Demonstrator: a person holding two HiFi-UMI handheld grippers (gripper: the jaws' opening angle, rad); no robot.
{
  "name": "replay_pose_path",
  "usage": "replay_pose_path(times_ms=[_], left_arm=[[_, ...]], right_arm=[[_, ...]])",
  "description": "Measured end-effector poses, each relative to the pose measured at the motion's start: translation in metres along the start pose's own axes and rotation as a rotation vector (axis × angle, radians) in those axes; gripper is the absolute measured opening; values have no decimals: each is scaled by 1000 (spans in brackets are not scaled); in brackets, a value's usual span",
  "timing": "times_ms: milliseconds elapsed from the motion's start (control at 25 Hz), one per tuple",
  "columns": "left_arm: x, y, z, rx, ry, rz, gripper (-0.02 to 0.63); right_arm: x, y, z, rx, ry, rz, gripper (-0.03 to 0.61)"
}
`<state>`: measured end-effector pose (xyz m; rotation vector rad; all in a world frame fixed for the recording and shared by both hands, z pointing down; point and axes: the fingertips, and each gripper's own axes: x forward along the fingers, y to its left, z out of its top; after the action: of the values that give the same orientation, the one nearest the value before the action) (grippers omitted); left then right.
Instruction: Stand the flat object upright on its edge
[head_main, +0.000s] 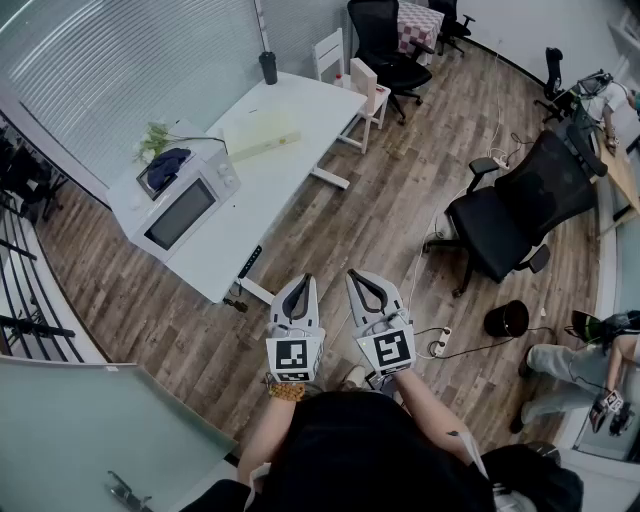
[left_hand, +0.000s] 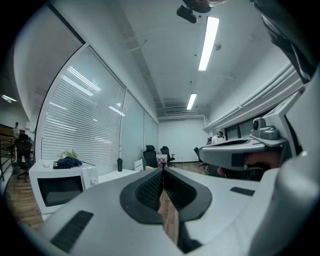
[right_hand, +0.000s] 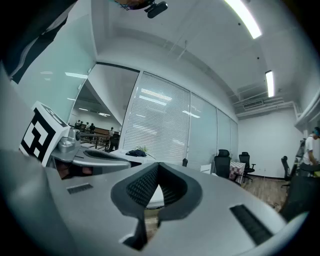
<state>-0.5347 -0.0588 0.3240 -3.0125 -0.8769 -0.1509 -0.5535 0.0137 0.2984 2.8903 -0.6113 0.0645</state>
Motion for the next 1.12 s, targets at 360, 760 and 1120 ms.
replay_pose_path(times_ms=[360, 760, 1120], left_arm=[[25, 36, 9, -15, -38, -5, 8], [58, 92, 23, -2, -71, -10, 8], [85, 141, 14, 4, -60, -50, 8]], right_arm=[[33, -13, 15, 71, -72, -73, 5], [91, -23, 23, 17, -32, -89, 6], [142, -43, 19, -66, 27, -180, 6]])
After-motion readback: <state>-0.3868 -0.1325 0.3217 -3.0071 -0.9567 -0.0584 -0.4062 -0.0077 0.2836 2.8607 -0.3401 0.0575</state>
